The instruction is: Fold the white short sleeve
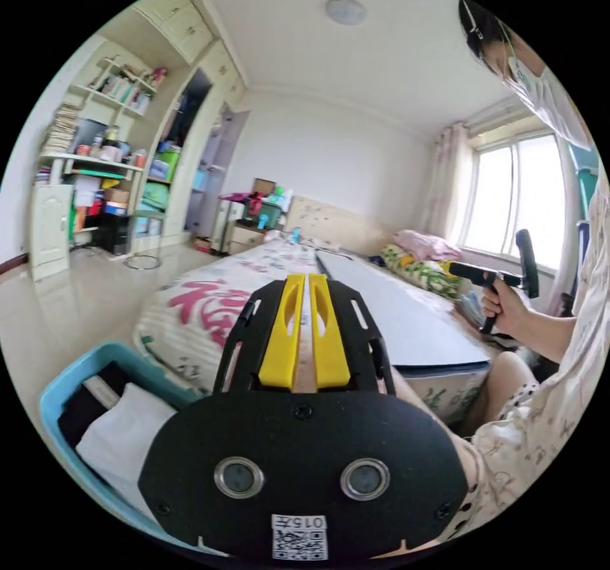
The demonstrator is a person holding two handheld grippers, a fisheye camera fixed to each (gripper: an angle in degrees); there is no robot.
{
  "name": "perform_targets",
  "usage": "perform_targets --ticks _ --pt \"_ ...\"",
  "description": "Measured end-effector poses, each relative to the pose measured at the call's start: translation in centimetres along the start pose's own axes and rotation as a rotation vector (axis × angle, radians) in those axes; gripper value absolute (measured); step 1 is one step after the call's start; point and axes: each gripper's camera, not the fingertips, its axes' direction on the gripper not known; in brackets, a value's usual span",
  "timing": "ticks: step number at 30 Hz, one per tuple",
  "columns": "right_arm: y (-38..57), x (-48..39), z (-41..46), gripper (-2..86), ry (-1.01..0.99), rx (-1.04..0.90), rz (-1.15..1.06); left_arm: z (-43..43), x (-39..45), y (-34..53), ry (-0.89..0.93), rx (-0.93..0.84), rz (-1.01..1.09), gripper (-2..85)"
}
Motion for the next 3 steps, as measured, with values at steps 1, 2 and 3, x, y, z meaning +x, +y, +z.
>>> perform_targets --ticks 1,2,3 --pt "0.6 3.8 -2.0 0.0 0.082 0.0 0.018 2.7 1.8 -1.4 0.09 -0.047 0.014 -0.3" --pt "0.8 5.6 -3.0 0.4 0.125 -0.005 0.023 4.1 2.8 -2.2 0.126 -0.081 0.043 -0.4" --pt "1.3 9.2 -4.9 1.4 0.212 -0.023 0.028 6.9 5.5 -4.2 0.098 -0.232 0.16 -0.6"
